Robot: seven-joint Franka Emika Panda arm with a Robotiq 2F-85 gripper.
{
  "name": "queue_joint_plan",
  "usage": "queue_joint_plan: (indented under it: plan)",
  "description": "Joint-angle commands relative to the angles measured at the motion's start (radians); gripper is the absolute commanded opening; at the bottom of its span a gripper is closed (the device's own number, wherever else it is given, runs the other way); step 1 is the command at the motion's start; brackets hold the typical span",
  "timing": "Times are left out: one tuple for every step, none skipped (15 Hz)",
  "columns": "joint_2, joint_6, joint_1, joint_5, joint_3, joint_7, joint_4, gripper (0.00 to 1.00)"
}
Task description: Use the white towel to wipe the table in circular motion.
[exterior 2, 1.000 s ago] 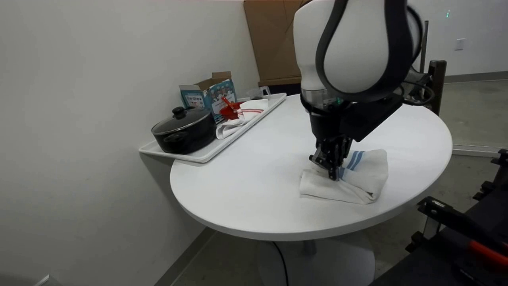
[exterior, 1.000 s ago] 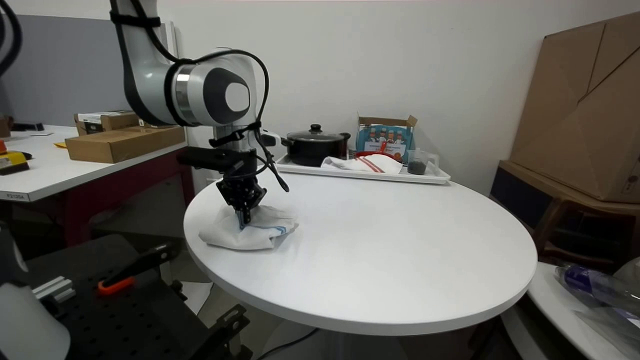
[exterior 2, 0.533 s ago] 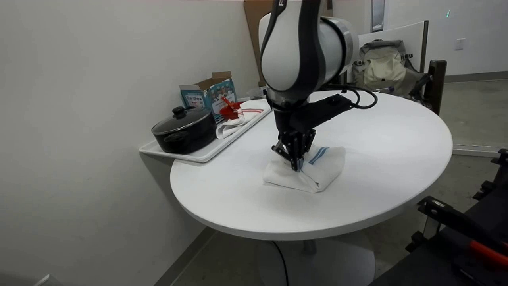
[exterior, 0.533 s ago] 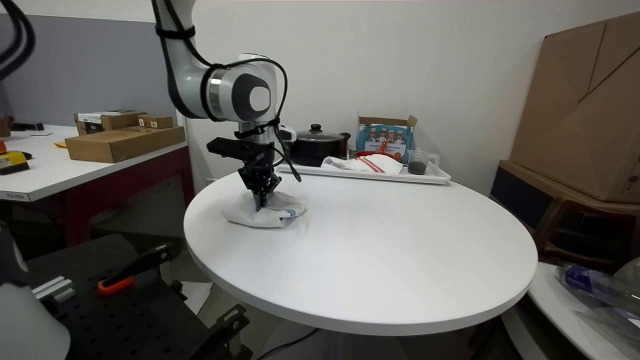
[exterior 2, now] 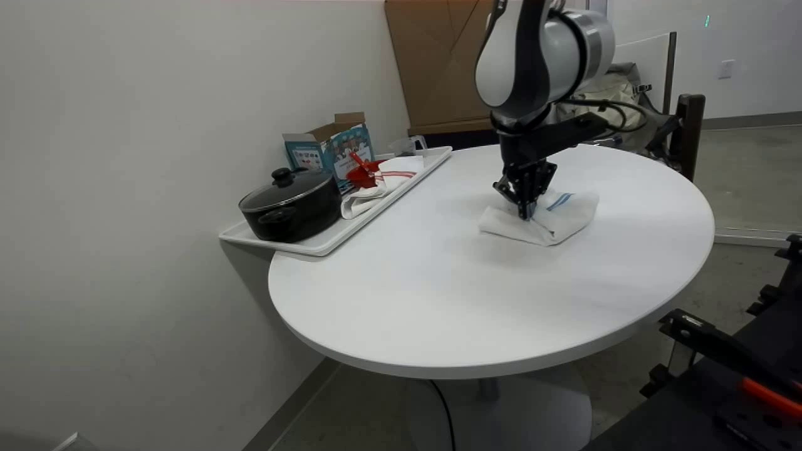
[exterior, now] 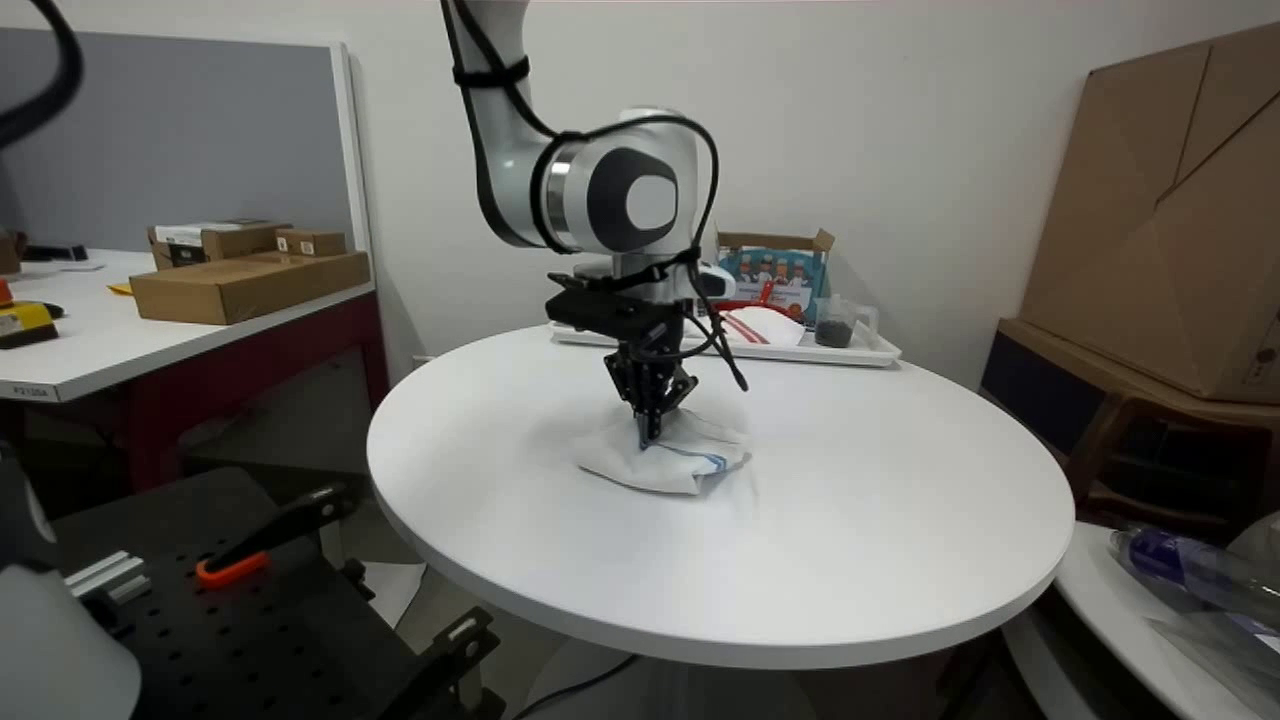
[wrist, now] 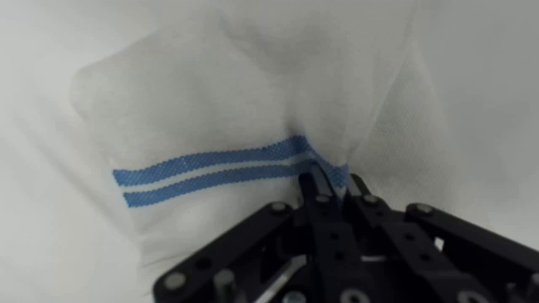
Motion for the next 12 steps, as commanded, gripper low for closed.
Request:
queue_joint_plan:
  plan:
    - [-0.084,0.001,-0.064,0.031,0.005,-0.063,-0.152,0.02]
    - [-0.109,0.004,-0.055,0.02,0.018,-0.072,-0.217,0.02]
    - [-0.123,0.012,-0.059,0.023,0.037,-0.095,-0.26,0.02]
    - [-0.137,0.017,-0.053,0.029,0.074,-0.126,-0.298,0.02]
    - [-0.148,0.026,-0.051,0.041,0.108,-0.15,-0.33,0.02]
    - [-0.153,0.043,-0.045,0.067,0.162,-0.171,-0.349,0.02]
    - [-0.157,0.056,-0.035,0.088,0.209,-0.186,-0.37,0.02]
    - [-0.141,0.076,0.009,0.077,0.235,-0.169,-0.355,0.02]
    - [-0.128,0.086,0.05,0.065,0.257,-0.142,-0.344,0.02]
    - [-0.091,0.072,0.102,0.046,0.259,-0.096,-0.279,0.02]
    - [-0.069,0.053,0.13,0.04,0.263,-0.084,-0.235,0.02]
    - [-0.034,0.017,0.147,0.033,0.242,-0.073,-0.162,0.02]
